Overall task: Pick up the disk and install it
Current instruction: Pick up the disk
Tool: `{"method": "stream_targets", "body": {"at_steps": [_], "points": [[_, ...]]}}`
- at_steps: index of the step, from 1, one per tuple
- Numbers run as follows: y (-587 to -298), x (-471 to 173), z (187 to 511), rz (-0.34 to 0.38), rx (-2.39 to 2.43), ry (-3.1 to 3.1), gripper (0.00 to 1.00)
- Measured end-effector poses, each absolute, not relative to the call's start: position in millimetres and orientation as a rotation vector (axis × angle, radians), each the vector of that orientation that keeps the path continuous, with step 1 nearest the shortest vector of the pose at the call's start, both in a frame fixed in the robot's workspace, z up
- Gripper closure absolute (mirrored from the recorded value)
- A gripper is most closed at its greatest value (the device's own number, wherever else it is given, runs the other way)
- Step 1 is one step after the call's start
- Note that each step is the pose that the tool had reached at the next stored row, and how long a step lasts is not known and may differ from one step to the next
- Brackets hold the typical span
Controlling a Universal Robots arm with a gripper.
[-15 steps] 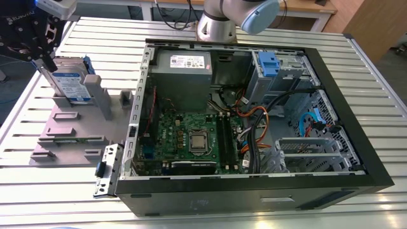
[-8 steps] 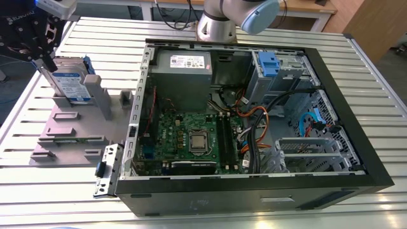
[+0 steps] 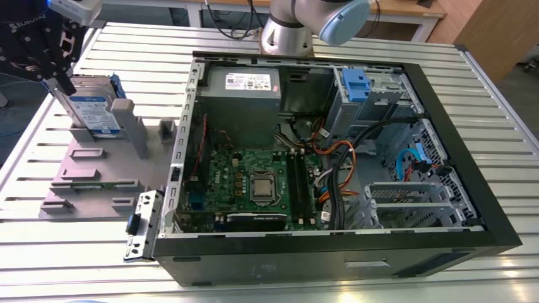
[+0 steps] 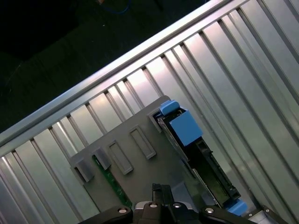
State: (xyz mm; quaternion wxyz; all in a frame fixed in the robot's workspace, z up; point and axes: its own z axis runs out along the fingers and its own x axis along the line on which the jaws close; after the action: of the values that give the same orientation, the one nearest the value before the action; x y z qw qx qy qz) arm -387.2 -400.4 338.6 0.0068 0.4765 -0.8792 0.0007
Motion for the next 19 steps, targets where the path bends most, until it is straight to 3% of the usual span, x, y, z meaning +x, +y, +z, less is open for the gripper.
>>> {"method": "stream_targets", "body": {"at_steps": [19], "points": [[-400.4, -387.2, 338.6, 0.002, 1.523, -2.732, 0.89]]}}
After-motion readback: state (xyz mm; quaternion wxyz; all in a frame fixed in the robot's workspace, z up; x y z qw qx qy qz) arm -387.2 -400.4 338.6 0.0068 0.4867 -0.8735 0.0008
